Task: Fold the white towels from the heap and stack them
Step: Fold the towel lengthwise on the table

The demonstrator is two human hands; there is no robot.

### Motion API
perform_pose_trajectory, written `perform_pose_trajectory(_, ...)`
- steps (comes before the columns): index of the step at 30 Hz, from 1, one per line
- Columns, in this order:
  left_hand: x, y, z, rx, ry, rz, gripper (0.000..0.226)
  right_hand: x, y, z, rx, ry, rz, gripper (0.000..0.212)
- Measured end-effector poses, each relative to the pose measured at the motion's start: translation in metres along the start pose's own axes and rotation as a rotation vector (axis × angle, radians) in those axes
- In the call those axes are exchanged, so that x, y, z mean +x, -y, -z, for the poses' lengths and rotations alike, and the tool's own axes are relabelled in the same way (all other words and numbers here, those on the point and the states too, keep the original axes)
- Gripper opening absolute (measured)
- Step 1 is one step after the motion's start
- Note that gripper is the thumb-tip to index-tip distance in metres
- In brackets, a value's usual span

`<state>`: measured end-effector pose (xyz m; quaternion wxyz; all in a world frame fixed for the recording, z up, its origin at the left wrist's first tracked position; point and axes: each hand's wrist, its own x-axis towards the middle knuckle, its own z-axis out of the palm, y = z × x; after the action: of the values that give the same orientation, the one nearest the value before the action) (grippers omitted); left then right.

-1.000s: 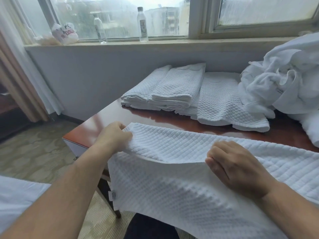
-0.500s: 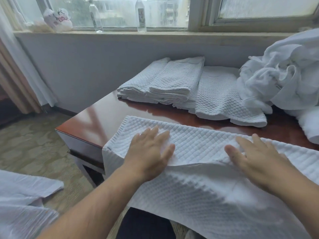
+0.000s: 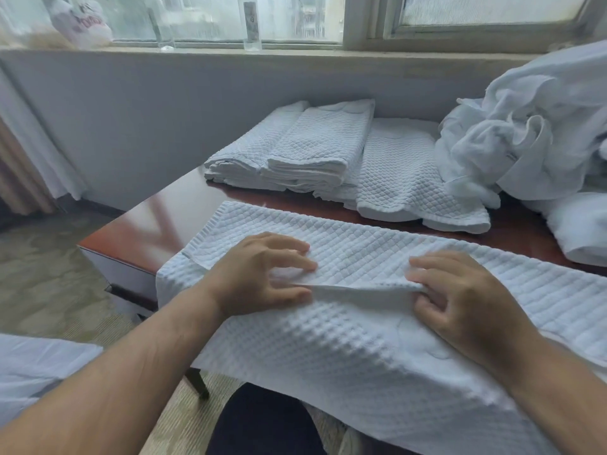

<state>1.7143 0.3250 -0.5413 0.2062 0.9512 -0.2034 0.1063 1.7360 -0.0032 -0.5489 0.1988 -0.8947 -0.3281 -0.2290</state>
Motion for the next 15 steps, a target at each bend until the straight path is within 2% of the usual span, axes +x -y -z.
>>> perform_pose_trajectory(3,-0.001,-0.003,-0.001,-0.018,-0.094,-0.090,0.026,-0.003,0.002,0.002,-0.024,-0.018,0.054,0.028)
perform_pose_trajectory(7,-0.001,-0.005,-0.005,0.070,-0.196,-0.200,0.007,-0.003,0.008,0.008,-0.004,0.028,0.082,0.042)
perform_pose_trajectory(11,0.000,-0.007,-0.003,0.118,-0.148,-0.121,0.009,-0.002,0.010,0.009,-0.026,0.020,0.085,0.043)
perform_pose_trajectory(15,0.000,-0.014,0.001,0.156,-0.139,-0.171,0.013,0.001,0.012,0.009,-0.065,-0.012,0.126,0.034)
